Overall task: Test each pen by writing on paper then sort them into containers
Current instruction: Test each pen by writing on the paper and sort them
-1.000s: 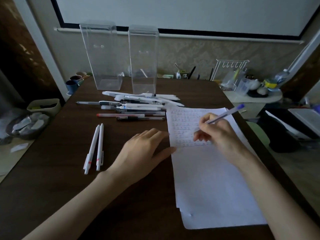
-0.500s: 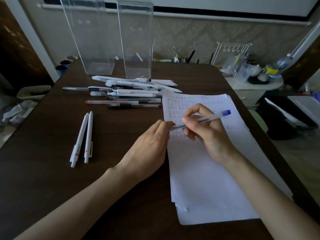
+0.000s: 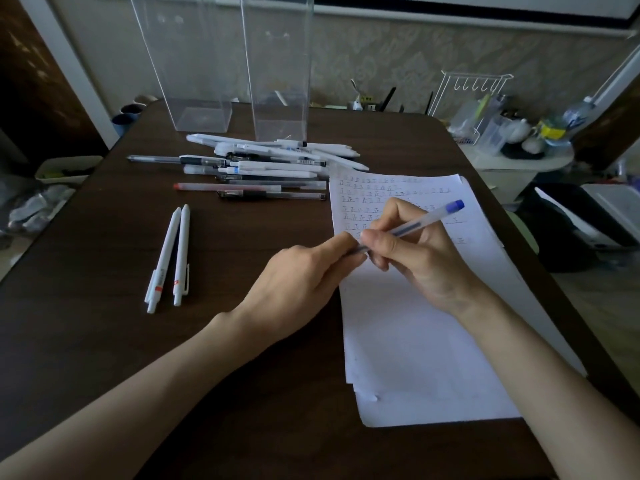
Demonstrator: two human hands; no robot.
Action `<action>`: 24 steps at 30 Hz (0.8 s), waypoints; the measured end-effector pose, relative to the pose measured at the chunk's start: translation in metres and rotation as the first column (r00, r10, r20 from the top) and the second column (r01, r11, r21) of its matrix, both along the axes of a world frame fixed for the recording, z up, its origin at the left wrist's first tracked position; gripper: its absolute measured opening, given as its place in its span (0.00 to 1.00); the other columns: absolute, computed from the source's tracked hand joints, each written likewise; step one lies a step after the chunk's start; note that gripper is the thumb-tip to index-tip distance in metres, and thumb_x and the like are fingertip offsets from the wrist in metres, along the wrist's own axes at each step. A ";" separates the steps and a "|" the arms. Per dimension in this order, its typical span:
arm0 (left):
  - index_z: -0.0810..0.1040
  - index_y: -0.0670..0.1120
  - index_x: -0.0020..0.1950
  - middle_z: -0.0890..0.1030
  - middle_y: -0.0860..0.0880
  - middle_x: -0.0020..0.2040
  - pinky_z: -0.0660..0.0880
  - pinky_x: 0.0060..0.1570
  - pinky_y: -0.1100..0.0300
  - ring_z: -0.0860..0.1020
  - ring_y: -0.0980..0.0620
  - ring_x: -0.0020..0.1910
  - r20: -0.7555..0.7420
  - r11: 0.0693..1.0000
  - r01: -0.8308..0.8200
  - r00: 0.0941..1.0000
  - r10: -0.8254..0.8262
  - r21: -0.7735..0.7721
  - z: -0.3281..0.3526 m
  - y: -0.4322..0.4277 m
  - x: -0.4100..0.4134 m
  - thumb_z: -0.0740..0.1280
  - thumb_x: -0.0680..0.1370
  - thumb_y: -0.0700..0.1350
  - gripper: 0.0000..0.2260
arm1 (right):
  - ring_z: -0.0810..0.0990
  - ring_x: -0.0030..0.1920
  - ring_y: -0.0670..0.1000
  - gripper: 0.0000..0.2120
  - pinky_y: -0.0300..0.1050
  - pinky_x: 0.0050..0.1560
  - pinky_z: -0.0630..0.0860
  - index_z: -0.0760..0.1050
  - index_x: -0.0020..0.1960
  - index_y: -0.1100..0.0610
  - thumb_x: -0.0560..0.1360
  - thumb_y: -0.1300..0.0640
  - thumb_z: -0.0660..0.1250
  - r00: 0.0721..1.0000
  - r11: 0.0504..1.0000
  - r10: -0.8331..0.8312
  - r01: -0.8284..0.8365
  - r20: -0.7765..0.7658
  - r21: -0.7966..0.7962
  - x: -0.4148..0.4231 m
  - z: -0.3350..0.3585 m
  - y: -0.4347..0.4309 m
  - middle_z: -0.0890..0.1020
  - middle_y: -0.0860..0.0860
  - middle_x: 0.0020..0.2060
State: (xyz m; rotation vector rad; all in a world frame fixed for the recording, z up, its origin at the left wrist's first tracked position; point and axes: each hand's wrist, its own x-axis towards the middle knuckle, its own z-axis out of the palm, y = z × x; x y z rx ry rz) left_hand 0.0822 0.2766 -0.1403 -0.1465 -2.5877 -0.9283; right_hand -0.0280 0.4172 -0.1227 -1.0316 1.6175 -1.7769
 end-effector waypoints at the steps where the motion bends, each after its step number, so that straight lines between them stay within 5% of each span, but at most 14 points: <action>1: 0.68 0.55 0.50 0.74 0.50 0.31 0.69 0.27 0.54 0.71 0.50 0.28 0.000 1.000 -0.013 1.000 0.013 0.003 0.000 0.000 0.001 0.53 0.79 0.57 0.09 | 0.73 0.29 0.48 0.11 0.40 0.32 0.71 0.70 0.36 0.59 0.70 0.57 0.70 1.000 1.000 0.002 -0.003 -0.011 -0.005 -0.001 0.000 0.001 0.75 0.52 0.26; 9: 0.68 0.53 0.64 0.66 0.60 0.32 0.62 0.28 0.66 0.66 0.62 0.29 0.100 0.967 -0.168 0.977 0.190 -0.192 0.014 0.001 0.009 0.48 0.69 0.72 0.32 | 0.76 0.29 0.50 0.09 0.40 0.28 0.69 0.74 0.38 0.60 0.76 0.59 0.61 0.951 0.950 -0.307 0.309 0.046 -0.043 -0.019 0.009 0.012 0.79 0.53 0.27; 12: 0.70 0.55 0.67 0.72 0.57 0.41 0.68 0.32 0.64 0.67 0.62 0.38 0.076 0.936 0.010 0.997 0.018 -0.352 0.007 0.002 0.016 0.48 0.74 0.71 0.31 | 0.73 0.25 0.44 0.13 0.36 0.28 0.69 0.70 0.34 0.60 0.75 0.59 0.69 0.889 0.895 -0.422 0.439 -0.177 0.074 -0.019 0.005 0.012 0.78 0.51 0.25; 14: 0.70 0.55 0.68 0.67 0.55 0.42 0.67 0.36 0.61 0.67 0.57 0.40 0.116 0.892 0.088 0.992 -0.040 -0.443 -0.002 0.005 0.016 0.48 0.75 0.70 0.30 | 0.70 0.24 0.44 0.15 0.37 0.28 0.68 0.66 0.32 0.57 0.72 0.61 0.71 0.877 0.876 -0.410 0.455 -0.251 0.159 -0.015 -0.003 0.008 0.74 0.51 0.23; 18: 0.69 0.57 0.69 0.65 0.54 0.44 0.67 0.39 0.59 0.68 0.55 0.41 0.139 0.870 0.091 0.990 -0.027 -0.484 -0.008 0.006 0.016 0.47 0.76 0.69 0.29 | 0.63 0.26 0.51 0.14 0.44 0.28 0.60 0.59 0.29 0.54 0.64 0.60 0.64 0.867 0.851 -0.429 0.482 -0.254 0.208 -0.007 -0.014 -0.001 0.64 0.55 0.24; 24: 0.70 0.56 0.68 0.70 0.52 0.44 0.72 0.39 0.55 0.70 0.53 0.41 0.138 0.866 0.049 0.990 0.024 -0.497 -0.007 0.007 0.016 0.49 0.75 0.70 0.29 | 0.63 0.27 0.52 0.15 0.50 0.27 0.61 0.58 0.30 0.57 0.67 0.60 0.65 0.858 0.856 -0.391 0.472 -0.333 0.212 -0.005 -0.017 -0.004 0.65 0.64 0.25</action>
